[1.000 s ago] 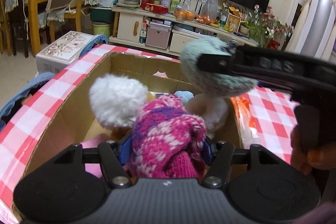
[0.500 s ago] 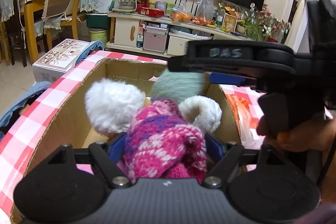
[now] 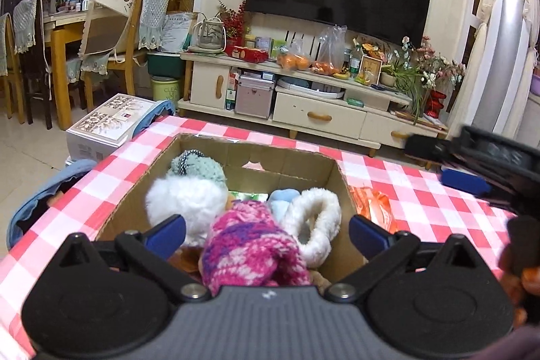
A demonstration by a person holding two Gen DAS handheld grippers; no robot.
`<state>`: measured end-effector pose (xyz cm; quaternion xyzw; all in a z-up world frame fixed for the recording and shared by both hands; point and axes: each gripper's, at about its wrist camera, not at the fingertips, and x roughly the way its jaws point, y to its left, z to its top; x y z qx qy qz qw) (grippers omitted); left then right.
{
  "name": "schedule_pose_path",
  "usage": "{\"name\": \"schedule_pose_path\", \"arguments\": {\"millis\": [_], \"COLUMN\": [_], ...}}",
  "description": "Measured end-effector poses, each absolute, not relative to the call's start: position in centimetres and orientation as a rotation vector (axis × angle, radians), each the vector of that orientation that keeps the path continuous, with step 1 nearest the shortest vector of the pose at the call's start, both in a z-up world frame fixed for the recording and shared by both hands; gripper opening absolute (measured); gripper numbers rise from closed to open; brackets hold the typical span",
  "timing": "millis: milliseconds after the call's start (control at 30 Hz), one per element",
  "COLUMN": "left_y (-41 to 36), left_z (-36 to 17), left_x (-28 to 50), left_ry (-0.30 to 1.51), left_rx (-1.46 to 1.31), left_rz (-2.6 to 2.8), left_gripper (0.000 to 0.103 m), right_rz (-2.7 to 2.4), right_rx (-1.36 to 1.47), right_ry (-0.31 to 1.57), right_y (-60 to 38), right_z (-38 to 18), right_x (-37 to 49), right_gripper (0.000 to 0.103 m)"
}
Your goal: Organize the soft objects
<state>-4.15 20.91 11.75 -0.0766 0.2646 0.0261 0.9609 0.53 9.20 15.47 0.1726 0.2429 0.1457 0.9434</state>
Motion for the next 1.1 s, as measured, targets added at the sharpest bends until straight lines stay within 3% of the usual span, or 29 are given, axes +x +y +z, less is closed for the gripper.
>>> {"name": "schedule_pose_path", "arguments": {"millis": [600, 1100], "left_y": [17.6, 17.3], "left_z": [12.0, 14.2], "left_x": [-9.5, -15.3], "left_ry": [0.597, 0.548], "left_rx": [-0.137, -0.105], "left_rz": [0.119, 0.173], "left_gripper": [0.102, 0.102], "right_rz": [0.193, 0.232], "right_rx": [0.196, 0.121], "right_ry": [0.559, 0.535], "right_y": [6.9, 8.7], "right_z": [15.3, 17.1], "right_x": [-8.7, -14.2], "right_gripper": [0.103, 0.103]}}
